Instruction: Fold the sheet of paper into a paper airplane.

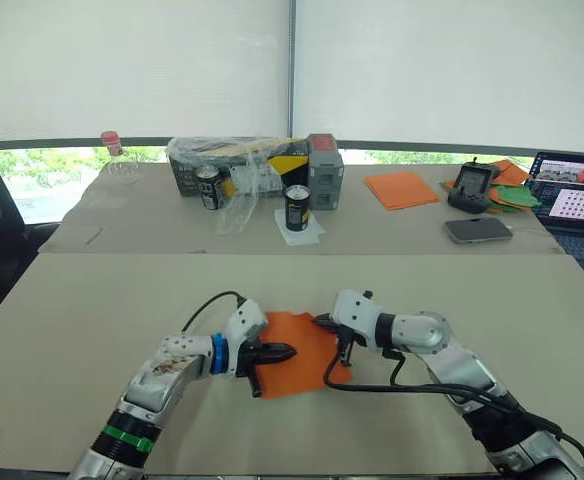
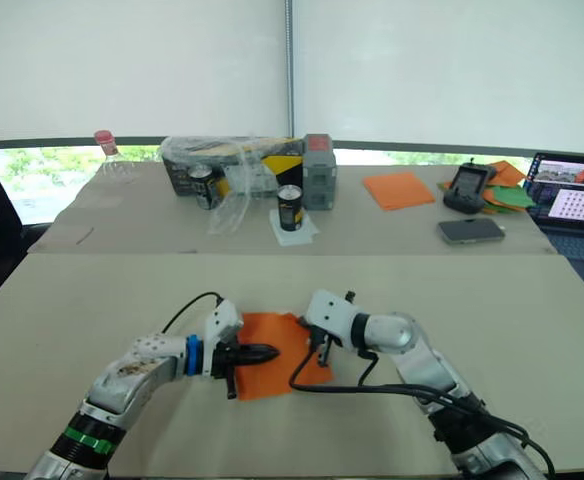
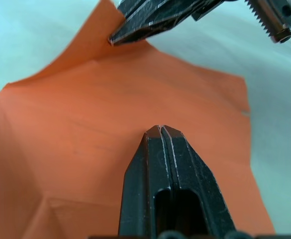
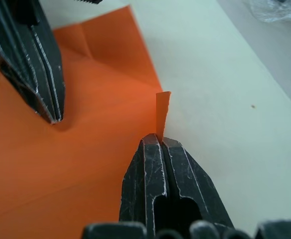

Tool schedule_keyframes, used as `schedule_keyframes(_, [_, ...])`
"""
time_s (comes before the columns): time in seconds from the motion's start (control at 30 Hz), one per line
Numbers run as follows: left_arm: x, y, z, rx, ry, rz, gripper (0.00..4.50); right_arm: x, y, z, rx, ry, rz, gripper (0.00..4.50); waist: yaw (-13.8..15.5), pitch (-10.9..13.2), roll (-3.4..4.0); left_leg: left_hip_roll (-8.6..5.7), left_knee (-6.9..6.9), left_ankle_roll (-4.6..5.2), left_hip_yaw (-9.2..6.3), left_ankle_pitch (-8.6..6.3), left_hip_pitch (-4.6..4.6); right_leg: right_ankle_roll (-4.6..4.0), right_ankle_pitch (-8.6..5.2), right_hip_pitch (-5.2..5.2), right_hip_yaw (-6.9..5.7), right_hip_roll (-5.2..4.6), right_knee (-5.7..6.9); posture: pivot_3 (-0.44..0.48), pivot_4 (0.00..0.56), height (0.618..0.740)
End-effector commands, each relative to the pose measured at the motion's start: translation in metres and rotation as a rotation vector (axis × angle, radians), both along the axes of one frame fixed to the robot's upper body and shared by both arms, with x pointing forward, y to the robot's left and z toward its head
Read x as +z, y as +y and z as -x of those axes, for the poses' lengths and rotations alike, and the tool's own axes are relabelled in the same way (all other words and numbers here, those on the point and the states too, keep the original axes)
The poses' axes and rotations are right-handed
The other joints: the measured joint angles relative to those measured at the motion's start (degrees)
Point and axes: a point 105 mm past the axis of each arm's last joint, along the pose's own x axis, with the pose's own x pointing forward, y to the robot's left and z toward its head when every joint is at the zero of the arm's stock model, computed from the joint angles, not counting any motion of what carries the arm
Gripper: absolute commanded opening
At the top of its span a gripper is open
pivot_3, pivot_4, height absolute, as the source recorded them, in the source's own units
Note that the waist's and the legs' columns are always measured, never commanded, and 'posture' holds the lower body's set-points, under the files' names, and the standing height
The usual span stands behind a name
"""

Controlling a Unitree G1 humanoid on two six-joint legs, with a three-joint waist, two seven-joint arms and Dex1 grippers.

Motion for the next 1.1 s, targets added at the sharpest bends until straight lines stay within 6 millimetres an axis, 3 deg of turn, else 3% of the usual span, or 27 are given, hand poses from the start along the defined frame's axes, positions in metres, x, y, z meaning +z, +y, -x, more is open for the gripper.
schedule_keyframes(0.03, [0.009,-0.003,0.000,-0.014,-0.042,0.010,0.00,0.009,0.005,-0.001,0.031,-0.041,-0.020,0.03,0.0,0.0,0.00,0.00,0.00,0.00,-0.01,0.00,0.00,0.00,0.00,0.00,0.00,0.00,0.00,0.000,0.150,0.740])
schedule_keyframes(0.33, [-0.008,-0.002,0.009,-0.021,-0.013,-0.040,0.00,0.005,0.018,0.016,0.029,0.022,-0.107,0.03,0.1,0.0,0.01,0.00,0.00,-0.01,-0.02,0.00,-0.09,0.00,0.00,-0.08,0.00,-0.01,0.02,0.000,0.150,0.740])
schedule_keyframes(0.53, [-0.012,-0.006,0.008,-0.009,-0.007,-0.039,0.00,-0.007,0.023,0.023,0.009,0.055,-0.099,0.03,0.1,0.0,0.02,-0.02,0.01,-0.01,-0.01,0.00,-0.07,0.00,0.00,-0.07,0.01,-0.02,0.03,0.000,0.150,0.740])
schedule_keyframes(0.97, [-0.009,-0.004,0.006,0.008,-0.023,-0.040,0.00,-0.031,0.012,0.020,-0.005,0.040,0.045,0.03,0.1,0.0,0.02,-0.02,0.01,-0.01,0.00,0.00,-0.06,0.00,0.00,-0.06,0.01,-0.02,0.04,0.000,0.150,0.740])
schedule_keyframes(1.1, [0.001,-0.001,-0.001,0.045,-0.038,-0.004,0.00,-0.037,0.013,0.023,0.016,0.061,0.063,0.03,0.1,0.0,0.02,-0.02,0.01,-0.01,0.00,0.00,-0.05,0.00,0.00,-0.05,0.00,-0.01,0.05,0.000,0.150,0.740])
